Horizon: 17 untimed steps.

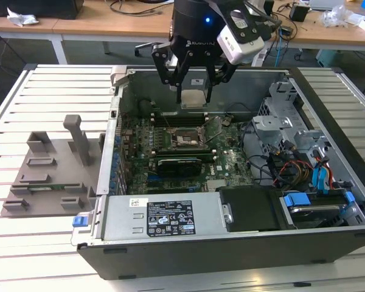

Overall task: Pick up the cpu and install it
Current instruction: 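Pick up the cpu and move it towards the insertion slot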

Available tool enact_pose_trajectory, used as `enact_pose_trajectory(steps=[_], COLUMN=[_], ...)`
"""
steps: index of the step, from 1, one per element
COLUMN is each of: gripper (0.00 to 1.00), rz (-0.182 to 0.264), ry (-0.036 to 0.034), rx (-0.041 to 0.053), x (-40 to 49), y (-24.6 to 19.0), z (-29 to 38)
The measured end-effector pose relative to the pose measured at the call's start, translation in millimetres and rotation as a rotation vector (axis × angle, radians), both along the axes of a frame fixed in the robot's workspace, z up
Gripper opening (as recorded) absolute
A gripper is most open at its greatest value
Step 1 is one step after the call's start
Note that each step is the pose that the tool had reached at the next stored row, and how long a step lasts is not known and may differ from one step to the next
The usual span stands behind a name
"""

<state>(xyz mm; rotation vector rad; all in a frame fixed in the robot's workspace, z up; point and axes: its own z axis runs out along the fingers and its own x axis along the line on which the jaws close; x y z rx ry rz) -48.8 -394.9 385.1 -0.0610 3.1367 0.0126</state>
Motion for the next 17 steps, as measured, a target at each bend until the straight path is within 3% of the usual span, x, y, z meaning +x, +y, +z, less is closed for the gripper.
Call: enact_pose_trajectory(steps=[17], gripper=[0.55], rz=[0.000], ry=[0.0000], rx=[-0.0023], x=[15.1], y=[0.2], z=[-3.0])
